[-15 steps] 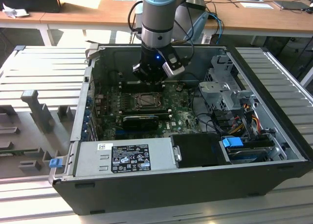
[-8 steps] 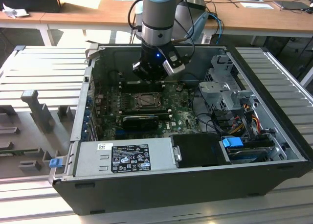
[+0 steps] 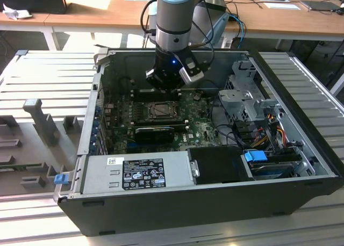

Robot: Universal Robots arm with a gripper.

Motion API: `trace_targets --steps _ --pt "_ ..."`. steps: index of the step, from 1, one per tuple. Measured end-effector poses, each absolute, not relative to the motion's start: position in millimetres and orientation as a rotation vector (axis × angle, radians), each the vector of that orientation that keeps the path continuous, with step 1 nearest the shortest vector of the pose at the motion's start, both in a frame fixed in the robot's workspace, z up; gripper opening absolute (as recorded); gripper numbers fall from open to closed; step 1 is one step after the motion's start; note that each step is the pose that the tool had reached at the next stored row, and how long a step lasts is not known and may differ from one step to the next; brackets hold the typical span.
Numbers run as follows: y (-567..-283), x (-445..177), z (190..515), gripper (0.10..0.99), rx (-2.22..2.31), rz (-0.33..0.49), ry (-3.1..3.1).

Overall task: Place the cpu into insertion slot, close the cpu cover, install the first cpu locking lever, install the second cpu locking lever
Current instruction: 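Install the second cpu locking lever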

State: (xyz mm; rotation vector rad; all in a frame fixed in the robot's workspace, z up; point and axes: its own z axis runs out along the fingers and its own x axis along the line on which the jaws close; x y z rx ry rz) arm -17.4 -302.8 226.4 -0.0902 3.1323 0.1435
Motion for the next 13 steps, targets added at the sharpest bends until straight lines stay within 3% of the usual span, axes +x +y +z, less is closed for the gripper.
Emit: trace_targets --steps 13 --pt "-307.1 -17.4 230.1 0.106 -0.090 0.143 3.132"
